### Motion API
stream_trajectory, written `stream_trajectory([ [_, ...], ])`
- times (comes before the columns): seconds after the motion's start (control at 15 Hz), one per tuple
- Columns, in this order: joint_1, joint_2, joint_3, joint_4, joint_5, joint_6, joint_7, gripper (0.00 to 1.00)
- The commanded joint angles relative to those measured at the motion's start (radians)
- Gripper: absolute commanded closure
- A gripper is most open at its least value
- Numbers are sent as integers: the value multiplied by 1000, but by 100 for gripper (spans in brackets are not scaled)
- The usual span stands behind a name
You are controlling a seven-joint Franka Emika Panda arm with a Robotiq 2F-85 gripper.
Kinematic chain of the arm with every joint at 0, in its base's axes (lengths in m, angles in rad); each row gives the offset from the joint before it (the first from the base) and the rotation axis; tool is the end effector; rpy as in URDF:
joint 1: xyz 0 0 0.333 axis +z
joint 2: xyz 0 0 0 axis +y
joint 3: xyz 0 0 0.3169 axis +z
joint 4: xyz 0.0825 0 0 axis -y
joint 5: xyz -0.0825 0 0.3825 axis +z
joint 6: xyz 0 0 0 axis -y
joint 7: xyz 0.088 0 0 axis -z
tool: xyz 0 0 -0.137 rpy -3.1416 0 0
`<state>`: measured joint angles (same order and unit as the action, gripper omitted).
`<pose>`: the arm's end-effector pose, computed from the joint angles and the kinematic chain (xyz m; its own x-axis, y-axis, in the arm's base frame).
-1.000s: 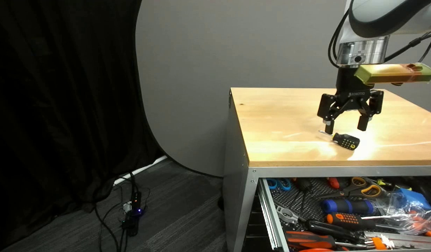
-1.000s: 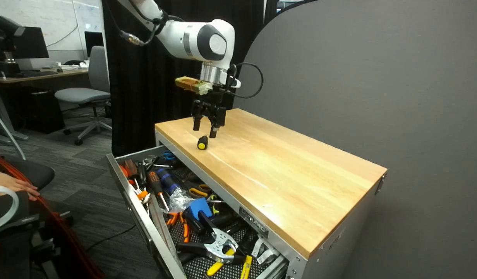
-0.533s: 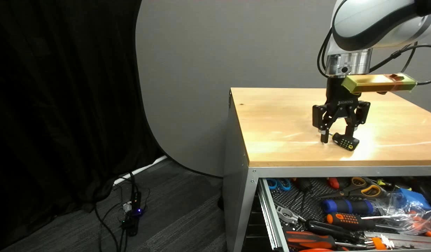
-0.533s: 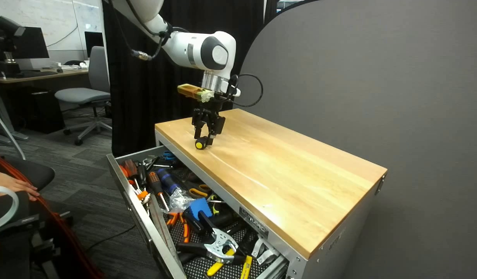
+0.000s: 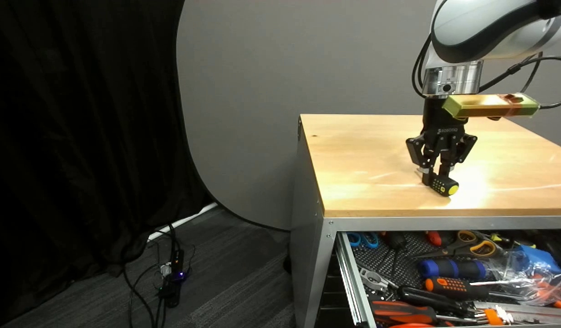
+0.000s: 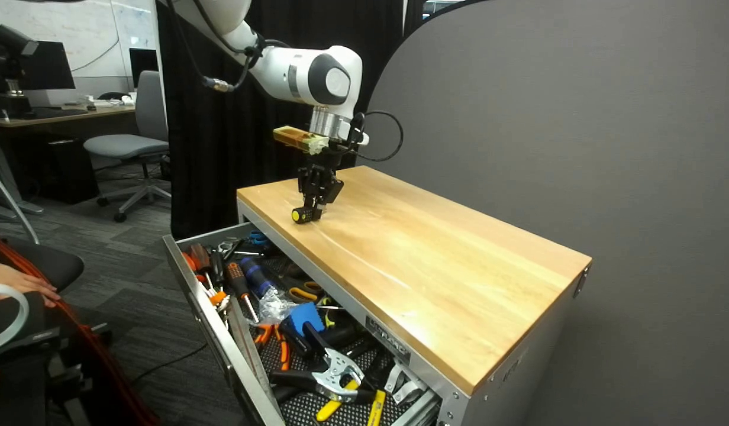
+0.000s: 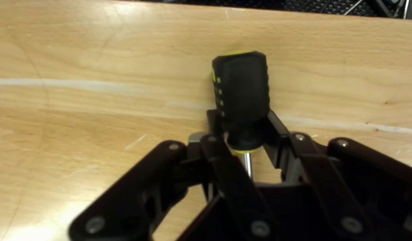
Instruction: Put the screwdriver in the drawer then close it
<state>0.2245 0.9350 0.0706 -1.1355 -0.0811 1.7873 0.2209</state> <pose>0.7005 0.1900 0.1887 0.9611 0.0690 -0.2676 0.0921 -0.9929 0.0749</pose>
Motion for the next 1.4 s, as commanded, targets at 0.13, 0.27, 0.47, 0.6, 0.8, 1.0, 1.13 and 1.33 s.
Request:
stream_trajectory([
  [0.13, -6, -104, 12, -155, 58, 42, -1, 85],
  [0.27, -2, -170, 23, -268, 73, 60, -4, 85],
  [0.47, 18, -228, 53, -403, 101, 94, 0, 85],
  [0.6, 33, -264, 68, -495, 104, 136, 5, 85],
  [0.8, 66, -271, 80, -582, 111, 204, 28, 85],
  [1.0, 100, -246, 84, -626, 108, 275, 56, 84],
  [1.13, 114, -229, 88, -641, 116, 326, 70, 40],
  [1.33, 123, -220, 92, -662, 121, 362, 70, 19],
])
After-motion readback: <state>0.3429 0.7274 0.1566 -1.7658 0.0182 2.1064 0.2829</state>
